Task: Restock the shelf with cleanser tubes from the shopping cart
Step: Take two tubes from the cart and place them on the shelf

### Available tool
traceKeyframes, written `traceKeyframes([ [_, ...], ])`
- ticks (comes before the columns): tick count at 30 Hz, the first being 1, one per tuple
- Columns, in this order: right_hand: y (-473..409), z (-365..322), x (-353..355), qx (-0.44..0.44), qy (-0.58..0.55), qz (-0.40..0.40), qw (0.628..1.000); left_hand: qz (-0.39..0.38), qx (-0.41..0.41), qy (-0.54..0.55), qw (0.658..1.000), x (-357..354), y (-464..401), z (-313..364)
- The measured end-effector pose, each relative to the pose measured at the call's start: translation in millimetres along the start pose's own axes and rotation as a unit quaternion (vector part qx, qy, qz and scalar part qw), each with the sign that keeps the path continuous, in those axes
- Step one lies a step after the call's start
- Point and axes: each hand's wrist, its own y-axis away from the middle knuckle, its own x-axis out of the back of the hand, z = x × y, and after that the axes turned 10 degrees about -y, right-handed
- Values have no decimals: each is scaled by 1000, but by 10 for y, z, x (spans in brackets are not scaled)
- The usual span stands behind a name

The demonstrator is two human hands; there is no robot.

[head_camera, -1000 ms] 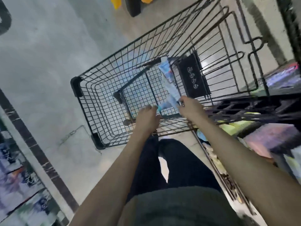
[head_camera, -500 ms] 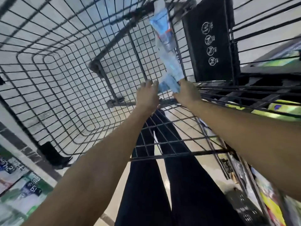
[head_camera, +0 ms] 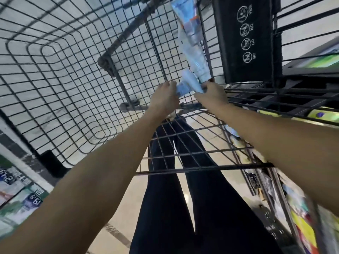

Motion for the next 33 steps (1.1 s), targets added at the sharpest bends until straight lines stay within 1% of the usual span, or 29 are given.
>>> traceKeyframes([
  [2,100,-115,153,-9,-78,-5,997,-19,59,103,993,160,109,-44],
  [3,152,-171,229,-18,-132,-7,991,-29,98,170,980,265,174,-62],
  [4,211,-230,310,-29,-183,-7,983,-40,141,243,959,379,247,-77],
  [5,278,-290,397,-35,-229,-4,973,-49,181,324,927,501,332,-97],
  [6,361,-350,490,-39,-270,-6,962,-53,213,403,889,611,421,-118],
  [8,554,-461,665,-38,-335,-20,941,-50,242,532,810,846,624,-163],
  [9,662,-508,746,-35,-352,-28,935,-49,241,579,777,971,740,-174],
  [11,891,-601,901,-19,-374,-35,927,-54,220,640,734,1227,998,-165],
  [13,1158,-703,1045,7,-398,-41,917,-58,179,695,694,1467,1274,-128],
  [18,1955,-919,1329,72,-456,-67,884,-35,105,784,611,2047,2007,57],
  [19,2104,-944,1393,84,-471,-71,875,-33,91,795,599,2170,2156,131],
  [20,2252,-971,1463,95,-488,-75,864,-31,75,802,591,2285,2318,207],
  [21,2387,-989,1536,102,-510,-80,850,-25,61,805,590,2387,2472,274],
  [22,2531,-1019,1618,110,-528,-84,838,-19,46,806,590,2483,2619,340],
  [24,2834,-1064,1772,141,-540,-80,826,-4,19,802,596,2607,2881,418],
  [27,3251,-1129,1963,196,-535,-69,819,21,-1,777,629,2744,3135,466],
  [30,3532,-1151,2102,233,-545,-57,804,37,-31,767,640,2859,3291,491],
  [33,3767,-1159,2167,255,-579,-68,771,43,-64,751,656,2987,3445,509],
])
